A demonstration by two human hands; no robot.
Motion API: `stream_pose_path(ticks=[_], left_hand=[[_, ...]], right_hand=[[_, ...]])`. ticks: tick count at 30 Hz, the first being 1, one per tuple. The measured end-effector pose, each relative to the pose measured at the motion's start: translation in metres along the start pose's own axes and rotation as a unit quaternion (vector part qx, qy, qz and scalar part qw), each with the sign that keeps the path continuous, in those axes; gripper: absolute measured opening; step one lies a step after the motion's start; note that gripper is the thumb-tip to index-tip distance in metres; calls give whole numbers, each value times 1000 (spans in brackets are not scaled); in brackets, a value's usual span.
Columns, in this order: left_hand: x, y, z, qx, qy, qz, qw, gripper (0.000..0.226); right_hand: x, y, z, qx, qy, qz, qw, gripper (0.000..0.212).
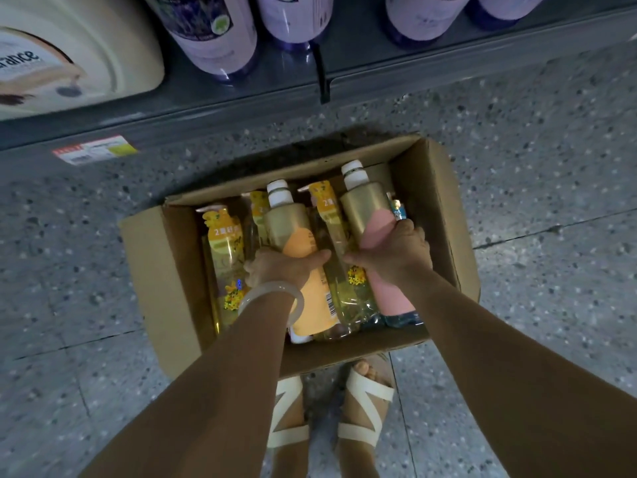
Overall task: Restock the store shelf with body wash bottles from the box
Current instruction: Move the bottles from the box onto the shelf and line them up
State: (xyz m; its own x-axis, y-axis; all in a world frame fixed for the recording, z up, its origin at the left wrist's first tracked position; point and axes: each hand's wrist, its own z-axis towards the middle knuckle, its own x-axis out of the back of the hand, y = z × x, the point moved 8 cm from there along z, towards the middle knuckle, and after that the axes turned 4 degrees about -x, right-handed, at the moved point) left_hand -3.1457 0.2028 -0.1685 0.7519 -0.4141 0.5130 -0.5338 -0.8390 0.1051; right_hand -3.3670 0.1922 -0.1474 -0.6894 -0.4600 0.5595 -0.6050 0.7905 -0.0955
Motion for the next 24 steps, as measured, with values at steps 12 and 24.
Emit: stream_pose_path(ticks=[12, 24], left_hand=[[8, -1, -71, -91, -19, -204, 974, 66], [102, 68, -224, -205, 9, -262, 943, 67]], right_hand=[[7, 35, -63, -21, -36, 266, 963, 74], [131, -4, -186, 92, -40, 405, 909, 72]])
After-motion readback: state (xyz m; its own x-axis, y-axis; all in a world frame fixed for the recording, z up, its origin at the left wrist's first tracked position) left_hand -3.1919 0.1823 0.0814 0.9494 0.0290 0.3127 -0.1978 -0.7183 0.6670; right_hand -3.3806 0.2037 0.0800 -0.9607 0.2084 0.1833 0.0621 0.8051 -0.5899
